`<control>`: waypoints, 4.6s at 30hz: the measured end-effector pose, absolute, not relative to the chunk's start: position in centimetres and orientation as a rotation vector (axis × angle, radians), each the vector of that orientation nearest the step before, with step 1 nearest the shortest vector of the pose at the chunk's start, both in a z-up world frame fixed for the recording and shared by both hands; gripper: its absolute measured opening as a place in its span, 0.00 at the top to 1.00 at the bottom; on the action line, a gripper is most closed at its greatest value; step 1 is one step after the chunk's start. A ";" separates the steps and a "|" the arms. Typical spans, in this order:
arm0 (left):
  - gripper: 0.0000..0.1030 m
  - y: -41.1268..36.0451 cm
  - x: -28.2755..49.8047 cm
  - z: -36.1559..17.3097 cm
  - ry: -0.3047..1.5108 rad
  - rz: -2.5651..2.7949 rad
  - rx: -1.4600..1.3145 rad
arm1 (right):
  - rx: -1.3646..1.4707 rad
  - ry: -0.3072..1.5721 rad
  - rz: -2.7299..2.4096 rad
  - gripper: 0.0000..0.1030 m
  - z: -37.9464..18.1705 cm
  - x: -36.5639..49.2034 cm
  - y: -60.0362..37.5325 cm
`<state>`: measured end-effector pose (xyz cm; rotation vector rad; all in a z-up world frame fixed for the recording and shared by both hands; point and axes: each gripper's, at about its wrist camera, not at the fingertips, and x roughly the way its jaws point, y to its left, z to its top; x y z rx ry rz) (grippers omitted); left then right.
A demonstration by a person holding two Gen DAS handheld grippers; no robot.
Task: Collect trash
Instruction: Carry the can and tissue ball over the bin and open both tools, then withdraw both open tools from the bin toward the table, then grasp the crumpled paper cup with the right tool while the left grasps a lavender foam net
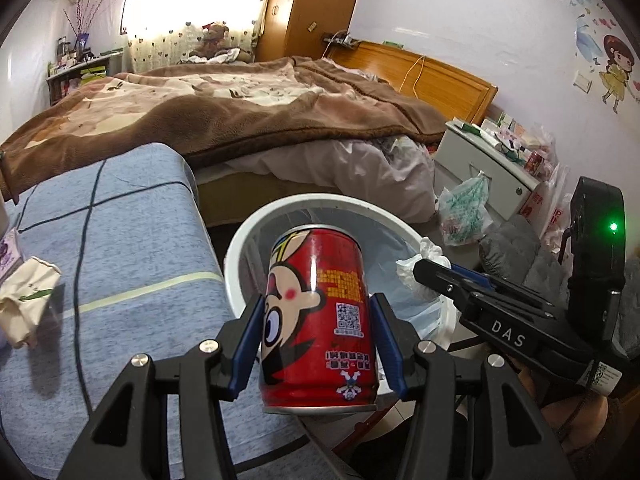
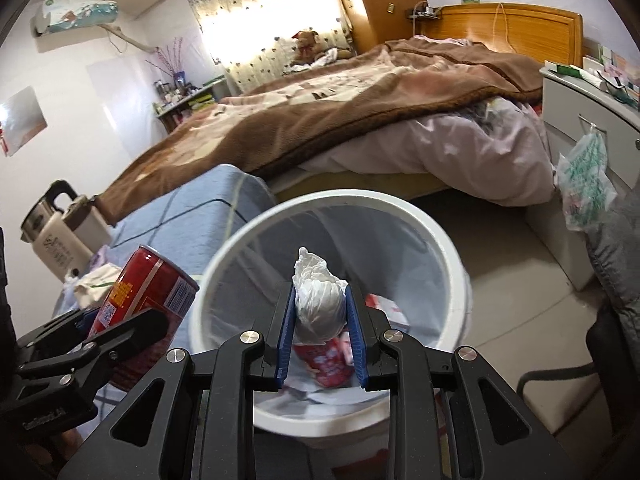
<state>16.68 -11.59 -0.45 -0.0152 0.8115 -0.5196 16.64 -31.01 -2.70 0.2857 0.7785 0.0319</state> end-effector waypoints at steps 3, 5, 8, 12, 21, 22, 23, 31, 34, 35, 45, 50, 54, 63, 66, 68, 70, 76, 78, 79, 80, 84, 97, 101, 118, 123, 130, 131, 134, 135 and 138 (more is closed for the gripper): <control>0.47 -12.5 17.0 -0.9 0.823 -0.521 -0.012 | 0.270 0.808 0.030 0.73 -3.3 17.2 -31.5; 0.47 -13.0 17.4 -1.3 0.842 -0.528 -0.021 | 0.264 0.813 0.008 0.72 -3.7 17.4 -31.9; 0.47 -13.3 17.6 -1.7 0.851 -0.529 -0.019 | 0.276 0.829 0.000 0.71 -4.2 17.6 -32.4; 0.42 -13.1 17.9 -1.8 0.853 -0.529 -0.032 | 0.270 0.839 -0.026 0.55 -4.6 17.8 -32.7; 0.39 -12.5 17.5 -1.1 0.827 -0.518 -0.038 | 0.284 0.823 -0.029 0.50 -4.2 17.5 -32.6; 0.38 -12.3 17.5 -1.0 0.828 -0.517 -0.042 | 0.287 0.822 -0.029 0.50 -4.1 17.4 -32.5; 0.38 -12.2 17.3 -0.9 0.825 -0.515 -0.042 | 0.290 0.821 -0.029 0.50 -4.1 17.4 -32.4; 0.38 -10.1 16.3 -0.2 0.800 -0.497 -0.066 | 0.289 0.801 -0.017 0.50 -3.2 16.6 -31.5; 0.38 -9.4 15.8 0.1 0.788 -0.471 -0.054 | 0.286 0.788 -0.020 0.50 -2.7 16.3 -31.0; 0.38 -9.3 15.6 0.2 0.779 -0.463 -0.047 | 0.287 0.785 -0.019 0.50 -2.6 16.2 -30.8; 0.38 -5.7 14.4 0.6 0.751 -0.412 -0.100 | 0.256 0.754 0.015 0.50 -1.5 15.1 -28.0; 0.38 -3.3 13.8 0.9 0.734 -0.379 -0.130 | 0.256 0.738 0.049 0.50 -0.9 14.8 -26.4; 0.38 -0.9 13.2 1.1 0.721 -0.344 -0.155 | 0.243 0.730 0.087 0.50 -0.6 14.6 -24.7; 0.37 5.0 12.1 1.1 0.697 -0.237 -0.180 | 0.207 0.744 0.179 0.50 -0.6 14.9 -19.9; 0.36 7.1 11.8 0.9 0.701 -0.203 -0.184 | 0.193 0.747 0.214 0.50 -0.7 15.1 -18.1; 0.36 8.2 11.8 0.7 0.702 -0.182 -0.187 | 0.180 0.749 0.229 0.50 -0.7 15.2 -17.1; 0.36 9.1 11.6 0.8 0.697 -0.163 -0.194 | 0.174 0.750 0.241 0.50 -0.6 15.4 -16.3; 0.35 12.1 11.3 0.7 0.690 -0.120 -0.211 | 0.152 0.754 0.273 0.50 -0.5 15.7 -13.9; 0.35 13.0 11.3 0.5 0.693 -0.100 -0.211 | 0.147 0.756 0.286 0.50 -0.5 15.8 -13.3; 0.35 13.5 11.3 0.5 0.695 -0.091 -0.216 | 0.145 0.758 0.295 0.50 -0.5 15.9 -12.8; 0.35 13.9 11.3 0.4 0.695 -0.086 -0.219 | 0.142 0.761 0.303 0.50 -0.6 16.0 -12.4; 0.35 15.7 11.7 0.2 0.706 -0.064 -0.214 | 0.145 0.769 0.333 0.50 -0.5 16.7 -10.7; 0.33 19.9 14.5 -0.9 0.743 -0.032 -0.187 | 0.112 0.756 0.411 0.46 -0.7 19.7 -5.2; 0.32 20.6 15.6 -1.6 0.762 -0.055 -0.177 | 0.101 0.771 0.434 0.44 -1.0 20.9 -3.3; 0.30 22.5 17.9 -3.6 0.808 -0.107 -0.174 | -0.025 0.853 0.395 0.43 -3.7 25.2 2.0; 0.30 22.3 18.6 -3.6 0.819 -0.119 -0.178 | -0.009 0.889 0.382 0.43 -4.6 25.7 1.6; 0.29 21.1 19.5 -4.0 0.836 -0.144 -0.123 | 0.049 0.896 0.407 0.44 -5.1 25.6 0.6; 0.29 20.9 19.6 -4.1 0.842 -0.152 -0.116 | 0.054 0.896 0.410 0.44 -5.0 25.6 0.5; 0.29 20.3 19.8 -4.6 0.863 -0.162 -0.095 | 0.061 0.895 0.406 0.46 -5.0 25.6 0.5; 0.29 20.1 19.8 -4.7 0.863 -0.155 -0.080 | 0.063 0.892 0.402 0.46 -5.0 25.7 0.5; 0.29 19.8 19.6 -4.6 0.854 -0.165 -0.070 | 0.090 0.890 0.414 0.48 -5.0 25.6 0.1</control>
